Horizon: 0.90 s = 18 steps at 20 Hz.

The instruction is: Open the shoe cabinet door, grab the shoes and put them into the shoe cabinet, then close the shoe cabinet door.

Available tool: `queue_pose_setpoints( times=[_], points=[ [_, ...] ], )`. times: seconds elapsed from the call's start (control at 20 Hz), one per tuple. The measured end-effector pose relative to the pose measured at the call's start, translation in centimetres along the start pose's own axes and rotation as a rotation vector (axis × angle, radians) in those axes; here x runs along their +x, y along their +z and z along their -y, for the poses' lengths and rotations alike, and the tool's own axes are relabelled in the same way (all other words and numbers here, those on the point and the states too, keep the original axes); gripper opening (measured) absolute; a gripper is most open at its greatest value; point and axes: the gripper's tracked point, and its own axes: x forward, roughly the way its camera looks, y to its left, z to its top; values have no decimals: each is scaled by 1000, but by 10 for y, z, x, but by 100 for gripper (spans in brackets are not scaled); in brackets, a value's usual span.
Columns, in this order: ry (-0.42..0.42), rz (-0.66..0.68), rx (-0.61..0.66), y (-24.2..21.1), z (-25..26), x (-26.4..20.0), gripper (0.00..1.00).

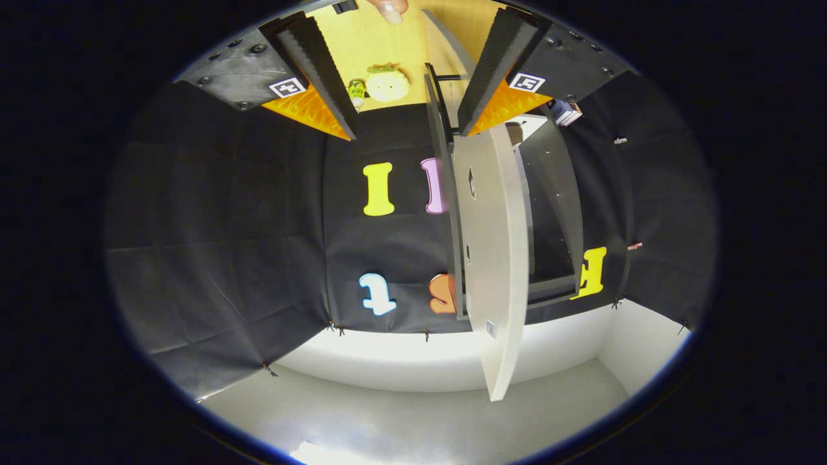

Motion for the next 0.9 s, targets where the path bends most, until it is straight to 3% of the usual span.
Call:
queue_pose_setpoints(
  times=[0.4,0.65,0.9],
  points=[
    [51,-59,11,-23,-16,17,98],
    [124,-67,1,-31,-71,18,98],
    [140,-70,2,-38,-119,22,98]
  ],
)
